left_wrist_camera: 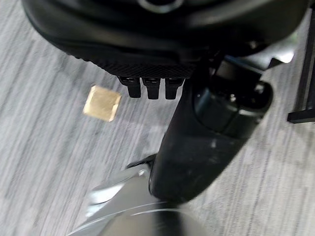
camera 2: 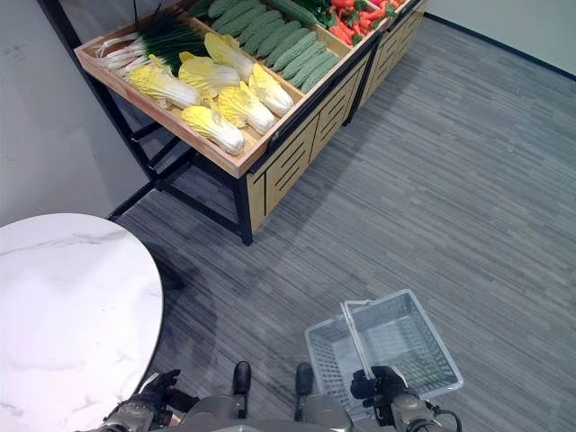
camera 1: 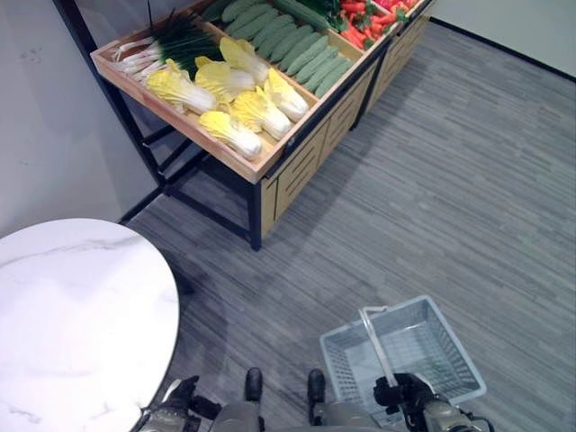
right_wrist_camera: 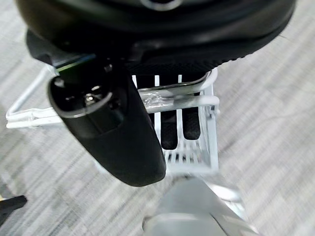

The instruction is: Get the vegetables into the basket

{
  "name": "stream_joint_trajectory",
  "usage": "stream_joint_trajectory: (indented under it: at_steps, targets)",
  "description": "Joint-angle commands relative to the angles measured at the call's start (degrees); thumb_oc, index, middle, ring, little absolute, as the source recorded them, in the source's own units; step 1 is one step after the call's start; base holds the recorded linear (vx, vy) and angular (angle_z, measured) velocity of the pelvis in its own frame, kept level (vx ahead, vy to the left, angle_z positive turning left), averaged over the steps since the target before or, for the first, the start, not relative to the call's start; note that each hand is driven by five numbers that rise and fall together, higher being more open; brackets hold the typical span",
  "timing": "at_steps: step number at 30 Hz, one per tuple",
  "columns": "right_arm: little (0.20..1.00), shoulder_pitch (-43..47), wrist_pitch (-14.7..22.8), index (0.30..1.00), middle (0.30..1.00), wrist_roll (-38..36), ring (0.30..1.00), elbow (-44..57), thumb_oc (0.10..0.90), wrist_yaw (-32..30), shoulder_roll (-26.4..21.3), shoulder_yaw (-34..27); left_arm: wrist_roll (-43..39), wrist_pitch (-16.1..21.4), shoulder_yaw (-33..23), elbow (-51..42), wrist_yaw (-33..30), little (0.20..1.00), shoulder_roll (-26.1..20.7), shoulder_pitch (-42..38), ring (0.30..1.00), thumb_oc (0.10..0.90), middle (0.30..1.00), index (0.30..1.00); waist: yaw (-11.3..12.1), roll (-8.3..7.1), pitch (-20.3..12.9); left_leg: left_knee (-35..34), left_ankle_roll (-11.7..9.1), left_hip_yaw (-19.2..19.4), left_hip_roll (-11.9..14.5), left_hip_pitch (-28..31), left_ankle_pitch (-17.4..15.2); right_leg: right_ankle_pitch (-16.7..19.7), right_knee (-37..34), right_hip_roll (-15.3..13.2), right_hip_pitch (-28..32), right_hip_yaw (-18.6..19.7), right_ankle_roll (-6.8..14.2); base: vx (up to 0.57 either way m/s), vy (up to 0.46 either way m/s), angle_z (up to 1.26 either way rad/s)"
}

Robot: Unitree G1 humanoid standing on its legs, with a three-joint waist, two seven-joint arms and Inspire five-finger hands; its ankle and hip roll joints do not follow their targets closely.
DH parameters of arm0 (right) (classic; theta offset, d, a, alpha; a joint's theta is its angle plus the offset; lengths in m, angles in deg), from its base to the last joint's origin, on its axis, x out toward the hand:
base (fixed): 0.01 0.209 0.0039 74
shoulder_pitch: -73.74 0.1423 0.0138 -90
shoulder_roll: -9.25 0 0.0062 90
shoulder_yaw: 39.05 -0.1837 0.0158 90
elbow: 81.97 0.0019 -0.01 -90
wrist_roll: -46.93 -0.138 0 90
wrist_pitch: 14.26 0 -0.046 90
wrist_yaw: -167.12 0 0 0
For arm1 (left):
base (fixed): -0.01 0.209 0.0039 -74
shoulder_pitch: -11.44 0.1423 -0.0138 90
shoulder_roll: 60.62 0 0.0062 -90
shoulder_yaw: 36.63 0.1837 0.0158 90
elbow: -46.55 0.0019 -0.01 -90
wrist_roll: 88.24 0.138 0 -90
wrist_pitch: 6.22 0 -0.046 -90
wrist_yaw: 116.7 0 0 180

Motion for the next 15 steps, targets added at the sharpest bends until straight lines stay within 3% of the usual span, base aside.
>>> stream_joint_trajectory:
  at_steps: [1, 5, 7, 11, 12, 13, 15]
  targets:
    - [0.300, 3.0, 1.6, 0.300, 0.300, -2.6, 0.300, 1.7, 0.400, 1.0, -0.4, 0.3, 1.1, 0.6, 0.7, 1.0, 0.2, 1.000, 1.9, -0.2, 1.000, 0.900, 1.000, 1.000, 1.0, 1.94, 0.5, 7.9, 0.8, 1.9, -0.3, -0.3, -10.7, -2.3, 3.9, -0.1, -2.9, 1.8, 5.0, -0.08, 0.289, -0.54]
    - [0.300, 3.2, 1.7, 0.300, 0.300, -3.6, 0.300, 2.6, 0.400, 1.1, -0.2, -0.1, 1.7, 0.5, 0.8, 1.0, 0.1, 1.000, 1.8, -0.1, 1.000, 0.900, 1.000, 1.000, 0.5, 2.21, 1.3, 10.6, 1.6, 3.7, -0.9, -0.6, -12.6, -1.2, 4.4, -0.7, -3.6, 3.3, 5.7, -0.05, 0.152, -0.42]
    - [0.300, 3.9, 1.7, 0.300, 0.300, -4.5, 0.300, 3.6, 0.400, 1.2, -0.2, -0.2, 1.9, 0.4, 0.7, 0.8, 0.0, 1.000, 1.4, -0.3, 1.000, 0.900, 1.000, 1.000, 0.1, 2.22, 2.6, 13.5, 2.5, 6.2, -1.1, -1.5, -14.2, 1.3, 4.9, -0.9, -5.2, 5.1, 6.9, -0.12, 0.176, -0.39]
    - [0.300, 4.5, 1.7, 0.300, 0.300, -6.1, 0.300, 5.1, 0.400, 1.3, -0.2, -0.5, 2.0, 0.5, 0.4, 0.4, -0.3, 1.000, 0.9, -0.6, 1.000, 0.900, 1.000, 1.000, 0.0, 2.21, 3.7, 13.3, 2.8, 10.1, -0.6, -1.7, -14.3, 5.1, 4.7, -1.1, -7.7, 5.8, 8.5, -0.08, 0.080, -0.79]
    - [0.300, 4.5, 1.7, 0.300, 0.300, -6.7, 0.300, 5.4, 0.400, 1.2, 0.1, -0.7, 1.9, 0.5, 0.3, 0.2, -0.4, 1.000, 0.7, -0.5, 1.000, 0.900, 1.000, 1.000, 0.3, 2.46, 4.0, 12.9, 2.7, 11.5, 0.1, -1.5, -14.1, 4.5, 4.9, -1.8, -8.1, 2.9, 8.1, -0.04, 0.046, -0.68]
    - [0.300, 4.5, 1.9, 0.300, 0.300, -7.8, 0.300, 5.7, 0.400, 1.3, 0.5, -0.8, 1.9, 0.3, 0.0, 0.0, -0.6, 1.000, 0.6, -0.4, 1.000, 0.900, 1.000, 1.000, 0.3, 3.45, 4.1, 11.6, 2.4, 13.1, 1.3, -0.8, -13.6, 2.0, 6.2, -3.5, -8.2, -2.6, 7.0, -0.03, 0.056, -0.83]
    - [0.300, 3.8, 2.2, 0.300, 0.300, -8.3, 0.300, 5.9, 0.400, 1.4, 1.0, -0.8, 2.1, 0.1, -0.3, 0.1, -0.7, 1.000, 0.5, -0.1, 1.000, 0.900, 1.000, 1.000, -0.3, 4.42, 4.0, 10.1, 1.9, 13.7, 2.0, 0.8, -13.1, -0.4, 8.1, -4.6, -6.4, -6.1, 6.5, 0.03, 0.036, -0.89]
